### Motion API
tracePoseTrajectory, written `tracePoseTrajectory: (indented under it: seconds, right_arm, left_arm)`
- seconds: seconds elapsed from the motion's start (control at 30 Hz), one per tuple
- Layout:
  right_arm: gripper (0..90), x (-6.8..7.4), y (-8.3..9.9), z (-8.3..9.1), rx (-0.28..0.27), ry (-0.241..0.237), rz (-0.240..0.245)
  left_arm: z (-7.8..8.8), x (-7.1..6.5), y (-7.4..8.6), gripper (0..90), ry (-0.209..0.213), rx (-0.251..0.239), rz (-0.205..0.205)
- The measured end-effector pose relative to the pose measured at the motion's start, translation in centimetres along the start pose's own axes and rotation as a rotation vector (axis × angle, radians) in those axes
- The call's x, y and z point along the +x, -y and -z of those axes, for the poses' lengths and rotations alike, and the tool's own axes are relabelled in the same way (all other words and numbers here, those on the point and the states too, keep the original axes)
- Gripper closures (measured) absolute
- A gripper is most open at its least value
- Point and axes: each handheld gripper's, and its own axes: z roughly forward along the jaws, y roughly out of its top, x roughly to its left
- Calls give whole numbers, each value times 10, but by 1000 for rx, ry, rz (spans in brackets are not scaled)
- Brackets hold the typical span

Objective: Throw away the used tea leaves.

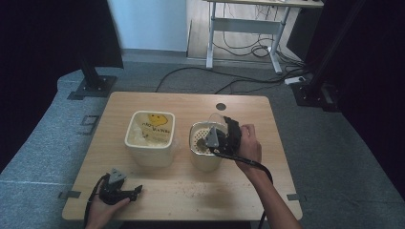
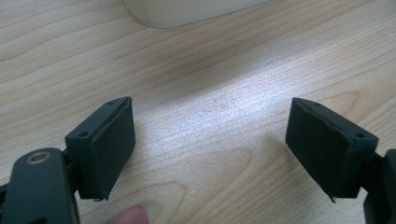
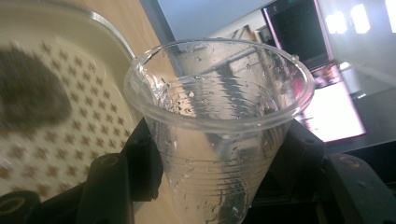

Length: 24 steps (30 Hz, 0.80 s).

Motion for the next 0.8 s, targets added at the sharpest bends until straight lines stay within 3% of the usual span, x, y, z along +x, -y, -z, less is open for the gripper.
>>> tracePoseTrajectory:
  seconds: [0.1,0.27,0.33,0.47,0.57,0.8]
  right_arm:
    - [422,-13,4,4,-43,-77,-196]
    - [423,-30,15,5,-119,-215,-469]
    - [424,-35,18,5,-142,-261,-556]
    - [424,-41,24,4,-182,-314,-660]
    - [423,-41,26,3,-205,-341,-711]
    - [423,-40,27,1,-218,-350,-756]
  left_arm:
    - [0,0,0,160,0,0,1]
    - [0,0,0,160,0,0,0]
    - [0,0,0,160,1,-1,0]
    - [0,-1,0,160,0,-1,-1]
    - [0,0,0,160,0,0,-1]
    - [0,0,0,160,1,0,-2]
